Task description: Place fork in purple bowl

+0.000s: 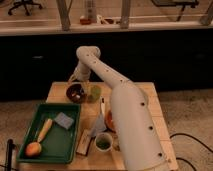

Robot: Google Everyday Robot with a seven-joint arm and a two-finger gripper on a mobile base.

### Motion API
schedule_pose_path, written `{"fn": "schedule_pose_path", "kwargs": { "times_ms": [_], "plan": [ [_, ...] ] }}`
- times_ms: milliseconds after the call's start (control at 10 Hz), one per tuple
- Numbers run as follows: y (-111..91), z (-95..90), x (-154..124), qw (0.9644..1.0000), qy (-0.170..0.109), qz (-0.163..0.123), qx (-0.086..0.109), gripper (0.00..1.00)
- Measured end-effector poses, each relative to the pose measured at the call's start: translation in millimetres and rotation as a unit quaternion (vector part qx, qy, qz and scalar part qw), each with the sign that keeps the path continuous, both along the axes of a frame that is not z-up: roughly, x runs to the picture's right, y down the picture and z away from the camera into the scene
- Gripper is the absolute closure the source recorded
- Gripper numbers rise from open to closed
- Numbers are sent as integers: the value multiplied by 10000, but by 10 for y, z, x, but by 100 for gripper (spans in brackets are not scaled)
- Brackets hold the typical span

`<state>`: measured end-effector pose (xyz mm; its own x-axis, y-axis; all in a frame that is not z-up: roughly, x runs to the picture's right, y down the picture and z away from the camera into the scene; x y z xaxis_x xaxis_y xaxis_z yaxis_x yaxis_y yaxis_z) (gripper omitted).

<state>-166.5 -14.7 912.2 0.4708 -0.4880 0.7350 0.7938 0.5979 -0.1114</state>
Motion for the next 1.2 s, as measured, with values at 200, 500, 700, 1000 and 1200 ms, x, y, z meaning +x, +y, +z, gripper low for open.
{"fn": "schedule_pose_path", "kwargs": {
  "times_ms": [200,500,700,1000,1200],
  "plan": [
    [-23,18,33,10000,-3,19,-12,20],
    [-39,39,34,10000,-21,16,-64,20],
    [-42,45,38,10000,-30,16,-79,20],
    [-39,41,61,10000,-30,8,-84,20],
    [-47,36,77,10000,-27,21,-56,20]
  ]
}}
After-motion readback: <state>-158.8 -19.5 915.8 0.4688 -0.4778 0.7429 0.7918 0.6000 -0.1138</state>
